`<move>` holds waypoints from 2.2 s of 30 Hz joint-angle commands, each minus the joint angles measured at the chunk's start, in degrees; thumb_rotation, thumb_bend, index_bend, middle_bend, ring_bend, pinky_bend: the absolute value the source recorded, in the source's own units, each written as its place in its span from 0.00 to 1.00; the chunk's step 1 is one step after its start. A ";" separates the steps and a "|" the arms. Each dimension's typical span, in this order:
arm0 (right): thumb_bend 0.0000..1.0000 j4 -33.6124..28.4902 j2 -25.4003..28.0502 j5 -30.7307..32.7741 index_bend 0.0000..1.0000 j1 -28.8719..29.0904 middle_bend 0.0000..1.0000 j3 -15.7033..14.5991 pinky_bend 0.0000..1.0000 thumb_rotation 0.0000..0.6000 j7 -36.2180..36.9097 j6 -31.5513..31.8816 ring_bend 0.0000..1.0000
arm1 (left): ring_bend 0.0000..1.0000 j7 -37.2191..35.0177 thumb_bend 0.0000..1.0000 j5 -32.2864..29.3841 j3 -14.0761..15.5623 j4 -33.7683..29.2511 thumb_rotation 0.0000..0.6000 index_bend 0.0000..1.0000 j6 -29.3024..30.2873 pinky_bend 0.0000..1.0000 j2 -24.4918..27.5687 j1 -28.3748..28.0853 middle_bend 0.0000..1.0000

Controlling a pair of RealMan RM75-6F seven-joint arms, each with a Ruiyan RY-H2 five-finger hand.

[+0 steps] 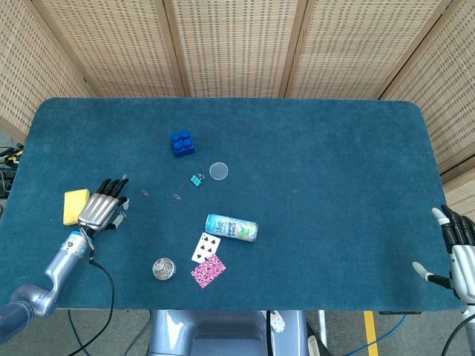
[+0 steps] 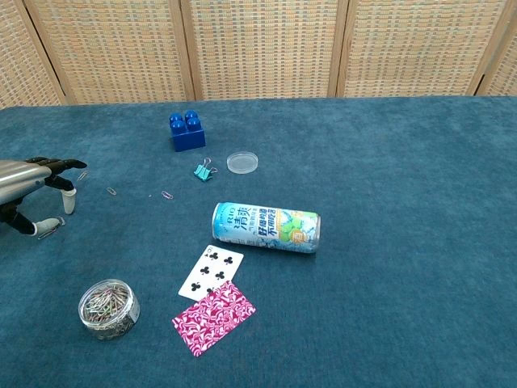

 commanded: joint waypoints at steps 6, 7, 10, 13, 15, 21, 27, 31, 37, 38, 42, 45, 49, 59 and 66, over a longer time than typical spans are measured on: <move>0.00 -0.04 0.04 0.07 0.04 0.06 0.00 -0.02 0.00 1.00 0.10 -0.19 0.00 | 0.00 -0.76 0.41 0.16 0.18 2.01 1.00 0.47 0.27 0.00 -1.46 0.11 0.00; 0.00 -0.04 0.06 0.07 0.04 0.07 0.00 -0.03 0.00 1.00 0.13 -0.20 0.00 | 0.00 -0.80 0.41 0.16 0.18 2.19 1.00 0.47 0.23 0.00 -1.60 0.11 0.00; 0.00 -0.05 0.11 0.07 0.04 0.08 0.00 -0.05 0.00 1.00 0.26 -0.25 0.00 | 0.00 -0.97 0.41 0.13 0.23 2.75 1.00 0.48 0.23 0.00 -2.09 0.19 0.00; 0.00 -0.03 0.15 0.02 0.04 0.10 0.00 -0.07 0.00 1.00 0.38 -0.29 0.00 | 0.00 -1.18 0.41 0.16 0.33 3.29 1.00 0.54 0.19 0.00 -2.52 0.27 0.00; 0.00 -0.03 0.18 -0.01 0.04 0.12 0.00 -0.08 0.00 1.00 0.49 -0.33 0.00 | 0.00 -1.34 0.41 0.18 0.38 3.64 1.00 0.59 0.20 0.00 -2.74 0.32 0.00; 0.00 0.03 0.24 -0.13 0.04 0.12 0.00 -0.08 0.00 1.00 0.80 -0.22 0.00 | 0.00 -1.54 0.41 0.30 0.48 4.48 1.00 0.69 0.40 0.00 -3.14 0.42 0.00; 0.00 0.05 0.28 -0.13 0.04 0.07 0.00 -0.10 0.00 1.00 0.95 -0.15 0.00 | 0.00 -1.61 0.41 0.45 0.39 3.97 1.00 0.70 1.00 0.00 -2.89 0.42 0.00; 0.00 0.09 0.35 -0.18 0.04 0.04 0.00 -0.12 0.00 1.00 1.15 -0.09 0.00 | 0.00 -2.24 0.41 0.84 -0.03 2.00 1.00 0.71 3.20 0.00 -1.56 0.55 0.00; 0.00 -0.01 0.44 -0.35 0.04 0.00 0.00 -0.15 0.00 1.00 1.36 0.06 0.00 | 0.00 -2.50 0.41 2.83 -0.46 -5.77 1.00 0.71 9.18 0.00 3.56 0.91 0.00; 0.00 0.00 0.45 -0.36 0.04 -0.03 0.00 -0.15 0.00 1.00 1.39 0.11 0.00 | 0.00 -2.17 0.41 3.68 -0.25 -8.10 1.00 0.71 10.66 0.00 4.95 1.04 0.00; 0.00 -0.01 0.47 -0.44 0.04 -0.09 0.00 -0.17 0.00 1.00 1.51 0.26 0.00 | 0.00 0.50 0.41 7.39 1.26 -16.17 1.00 0.72 15.28 0.00 9.15 1.60 0.00; 0.00 -0.01 0.50 -0.47 0.04 -0.10 0.00 -0.17 0.00 1.00 1.63 0.30 0.00 | 0.00 3.15 0.41 10.56 3.12 -21.80 1.00 0.72 17.58 0.00 11.45 2.04 0.00; 0.00 0.04 0.57 -0.44 0.04 -0.17 0.00 -0.15 0.00 1.00 1.93 0.39 0.00 | 0.00 6.22 0.41 14.80 6.14 -28.44 1.00 0.72 19.31 0.00 13.66 2.67 0.00; 0.00 0.24 0.91 -0.45 0.04 -0.25 0.00 -0.09 0.00 1.00 3.15 0.50 0.00 | 0.00 14.00 0.42 21.38 12.09 -36.22 1.00 0.75 18.45 0.00 14.91 4.18 0.00; 0.00 0.27 1.02 -0.41 0.04 -0.22 0.00 -0.11 0.00 1.00 3.35 0.36 0.00 | 0.00 14.94 0.42 20.41 11.71 -36.14 1.00 0.75 16.91 0.00 14.26 4.45 0.00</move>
